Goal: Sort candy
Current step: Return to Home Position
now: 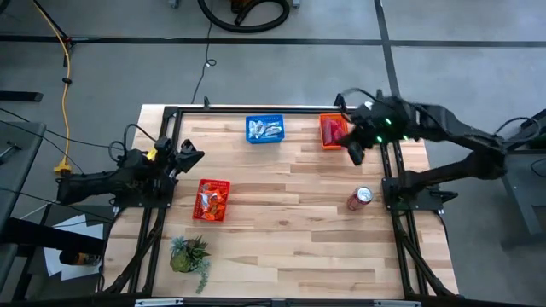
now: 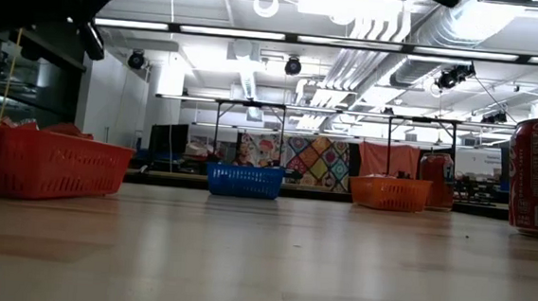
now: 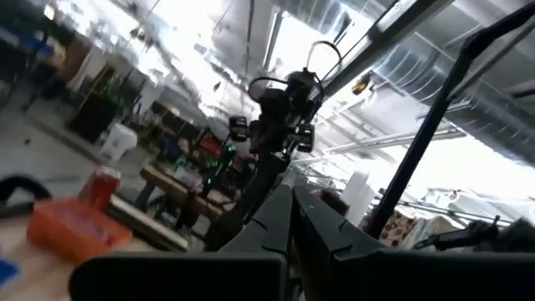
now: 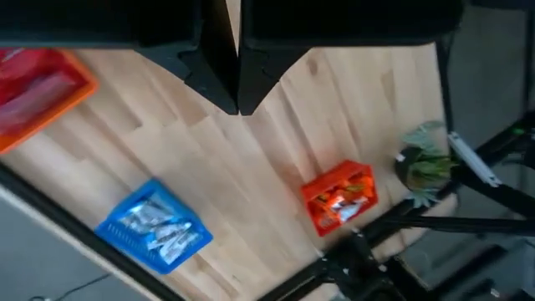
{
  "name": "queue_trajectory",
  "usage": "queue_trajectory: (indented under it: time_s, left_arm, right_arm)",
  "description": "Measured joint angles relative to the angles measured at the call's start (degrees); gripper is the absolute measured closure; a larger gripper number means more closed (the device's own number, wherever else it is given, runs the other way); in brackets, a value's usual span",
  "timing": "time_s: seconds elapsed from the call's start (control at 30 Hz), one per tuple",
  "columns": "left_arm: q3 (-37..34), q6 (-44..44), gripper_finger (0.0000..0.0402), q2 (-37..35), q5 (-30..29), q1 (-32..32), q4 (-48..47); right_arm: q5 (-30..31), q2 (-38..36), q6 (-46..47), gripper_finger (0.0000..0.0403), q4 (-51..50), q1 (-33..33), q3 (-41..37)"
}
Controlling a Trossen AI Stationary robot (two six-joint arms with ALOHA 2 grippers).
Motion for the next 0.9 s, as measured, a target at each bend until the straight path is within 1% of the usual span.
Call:
queue_trajectory:
  time_s: [0.17, 0.23, 0.3, 0.37, 0.47, 0.57, 0.67, 0.8, 0.9]
  left_arm:
    - [0.0, -7.6, 0.0401, 0.0, 0.0, 0.0, -5.4]
    - [0.0, -11.8, 0.0401, 0.0, 0.3, 0.0, -7.2]
    - [0.0, -15.7, 0.0401, 0.0, 1.4, 0.0, -8.4]
    - [0.0, -17.6, 0.0401, 0.0, 2.1, -0.1, -9.2]
    - [0.0, -16.2, 0.0401, 0.0, 2.0, -0.1, -10.5]
    - [0.0, -13.7, 0.0401, 0.0, 2.0, -0.1, -10.9]
    - [0.0, -11.6, 0.0401, 0.1, 2.0, -0.1, -11.2]
    - [0.0, -10.8, 0.0401, 0.1, 2.0, -0.1, -11.1]
    - [0.0, -10.8, 0.0401, 0.1, 2.0, -0.1, -11.1]
  right_arm:
    - [2.2, -14.6, 8.7, 0.0402, 10.4, 7.8, -19.0]
    - [2.3, -20.8, 12.3, 0.0402, 16.7, 11.1, -27.0]
    - [2.4, -26.3, 14.4, 0.0403, 25.1, 14.3, -34.9]
    - [2.3, -31.2, 13.6, 0.0403, 34.3, 17.0, -42.2]
    - [2.2, -36.9, 10.1, 0.0403, 45.5, 19.4, -51.4]
    - [2.2, -41.4, 6.9, 0.0403, 53.9, 20.4, -58.5]
    - [2.2, -45.1, 5.5, 0.0403, 59.2, 20.7, -63.6]
    - [1.7, -48.9, 2.9, 0.0403, 63.0, 20.6, -67.5]
    - [0.2, -51.3, 1.0, 0.0403, 63.1, 20.6, -68.7]
